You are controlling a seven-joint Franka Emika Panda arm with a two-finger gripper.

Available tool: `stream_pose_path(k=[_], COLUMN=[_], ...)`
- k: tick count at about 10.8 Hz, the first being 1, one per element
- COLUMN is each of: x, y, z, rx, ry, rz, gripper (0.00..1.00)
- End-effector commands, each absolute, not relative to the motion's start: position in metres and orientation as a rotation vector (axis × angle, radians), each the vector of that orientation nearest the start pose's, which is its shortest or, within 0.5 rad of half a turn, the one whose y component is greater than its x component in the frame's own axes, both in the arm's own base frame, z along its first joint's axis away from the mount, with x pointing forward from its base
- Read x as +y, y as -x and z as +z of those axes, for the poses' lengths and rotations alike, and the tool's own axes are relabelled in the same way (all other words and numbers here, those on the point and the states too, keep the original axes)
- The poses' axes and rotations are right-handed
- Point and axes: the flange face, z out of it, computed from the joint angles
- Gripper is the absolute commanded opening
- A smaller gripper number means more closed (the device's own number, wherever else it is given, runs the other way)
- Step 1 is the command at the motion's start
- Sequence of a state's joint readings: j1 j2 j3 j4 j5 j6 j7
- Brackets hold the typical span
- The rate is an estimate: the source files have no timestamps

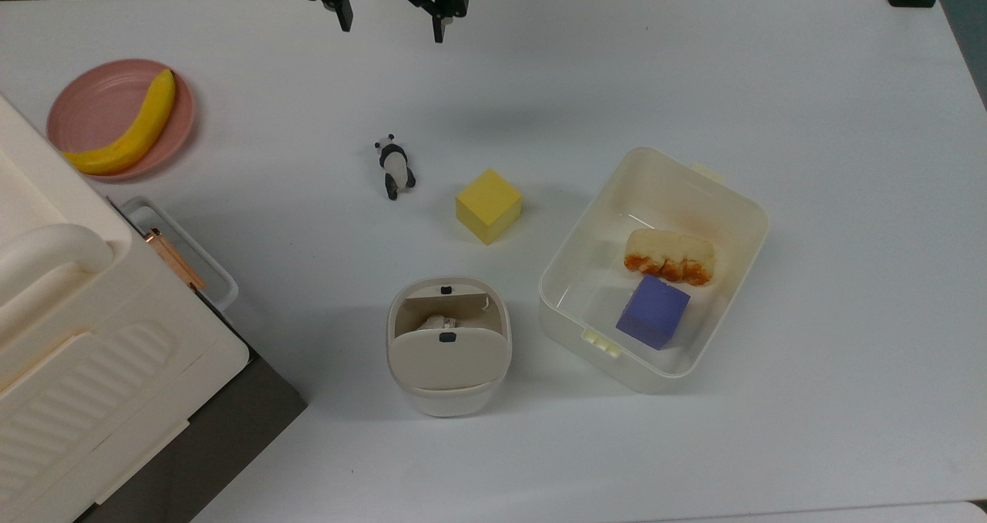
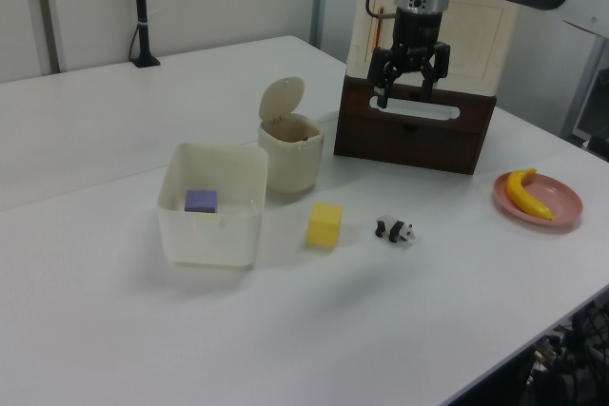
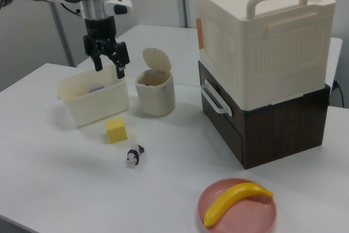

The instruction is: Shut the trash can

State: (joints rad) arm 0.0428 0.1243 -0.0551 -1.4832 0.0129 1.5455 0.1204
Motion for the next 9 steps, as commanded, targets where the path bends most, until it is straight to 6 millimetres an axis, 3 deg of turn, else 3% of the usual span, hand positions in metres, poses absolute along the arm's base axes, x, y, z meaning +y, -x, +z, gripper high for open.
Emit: stream_pose_path(k=[1,2,3,4,5,7,9], x=[-0.003,-0.004,0.001,0.005,0.006,0.011,0.017], y=[-0.586,-0.587,-0.590,-0.595,-0.602,-0.618,-0.637], z=[0.594,0.591,0.589,0.586,0.586,0.586,0.606], rx=[0.165,0.167,0.144,0.093,0.024,0.011,0.013], ry=[3.120,3.121,3.118,3.112,3.097,3.068,3.050], rz=[0.116,0.116,0.109,0.068,0.001,-0.108,-0.341], gripper=[1.00,1.00,0.84,0.53,0.33,0.01,0.00])
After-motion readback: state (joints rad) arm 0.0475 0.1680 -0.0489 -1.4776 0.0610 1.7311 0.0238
